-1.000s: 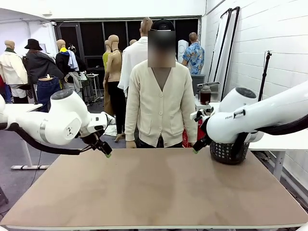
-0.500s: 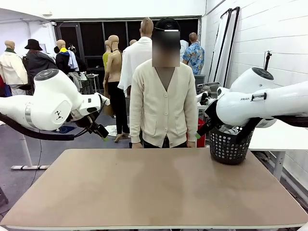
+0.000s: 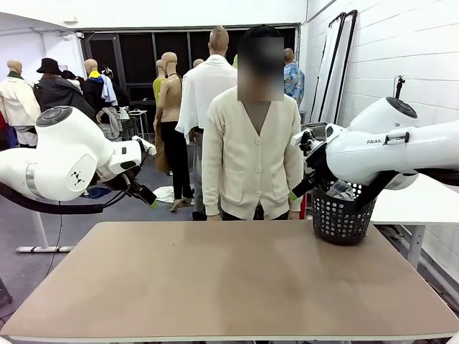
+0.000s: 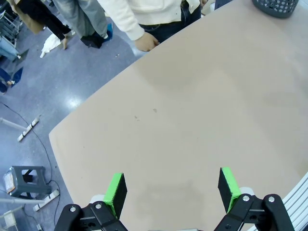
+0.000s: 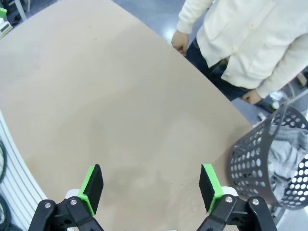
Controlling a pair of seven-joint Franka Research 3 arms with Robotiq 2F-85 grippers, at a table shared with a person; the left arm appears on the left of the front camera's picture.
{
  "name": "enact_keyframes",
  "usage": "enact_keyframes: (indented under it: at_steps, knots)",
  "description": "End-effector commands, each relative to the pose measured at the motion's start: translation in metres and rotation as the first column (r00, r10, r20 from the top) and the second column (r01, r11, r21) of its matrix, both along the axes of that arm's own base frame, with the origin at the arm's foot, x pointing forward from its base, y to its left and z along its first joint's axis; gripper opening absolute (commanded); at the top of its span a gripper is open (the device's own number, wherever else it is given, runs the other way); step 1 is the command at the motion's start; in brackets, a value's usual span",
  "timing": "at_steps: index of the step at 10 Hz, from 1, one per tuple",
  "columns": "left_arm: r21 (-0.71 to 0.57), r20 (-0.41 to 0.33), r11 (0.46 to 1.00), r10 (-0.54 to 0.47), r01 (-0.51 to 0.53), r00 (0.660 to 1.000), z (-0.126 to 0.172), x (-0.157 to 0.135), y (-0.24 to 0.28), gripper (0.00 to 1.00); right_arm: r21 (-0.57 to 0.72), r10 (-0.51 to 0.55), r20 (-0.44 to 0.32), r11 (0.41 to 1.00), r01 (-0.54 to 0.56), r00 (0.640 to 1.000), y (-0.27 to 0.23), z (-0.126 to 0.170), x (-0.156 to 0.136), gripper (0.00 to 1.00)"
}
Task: Fold the training pants.
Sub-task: Grab both ends of the Training pants handed by a person.
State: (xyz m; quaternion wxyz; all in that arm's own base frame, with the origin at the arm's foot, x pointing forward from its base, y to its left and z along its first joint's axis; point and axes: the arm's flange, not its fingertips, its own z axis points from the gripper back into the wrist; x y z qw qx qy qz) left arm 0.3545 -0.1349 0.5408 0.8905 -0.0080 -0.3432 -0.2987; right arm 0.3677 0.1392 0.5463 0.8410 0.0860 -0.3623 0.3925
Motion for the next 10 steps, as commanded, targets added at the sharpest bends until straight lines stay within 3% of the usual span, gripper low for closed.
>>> enact_keyframes:
  at_steps: [1, 5, 6, 10]
  knots:
    - [-0.044, 0.023, 0.998, -0.045, 0.046, 0.999, -0.016, -0.008, 0.011, 1.0, 0.041, 0.031, 0.032, 0.999, -0.032, 0.999, -0.007, -0.011, -0.002, 1.0]
    - [-0.082, 0.03, 0.995, -0.059, 0.061, 0.998, -0.017, -0.002, 0.014, 1.0, 0.032, -0.005, 0.045, 0.999, 0.003, 0.999, -0.01, -0.014, 0.001, 1.0]
    - [-0.037, 0.025, 0.999, -0.013, 0.014, 1.0, 0.002, 0.006, 0.004, 1.0, 0.028, -0.023, 0.049, 0.999, 0.022, 0.999, -0.011, -0.015, 0.0, 1.0]
    - [-0.037, 0.025, 0.999, -0.013, 0.014, 1.0, 0.002, 0.006, 0.004, 1.0, 0.017, -0.011, 0.021, 1.0, 0.01, 1.0, -0.007, -0.006, 0.001, 1.0]
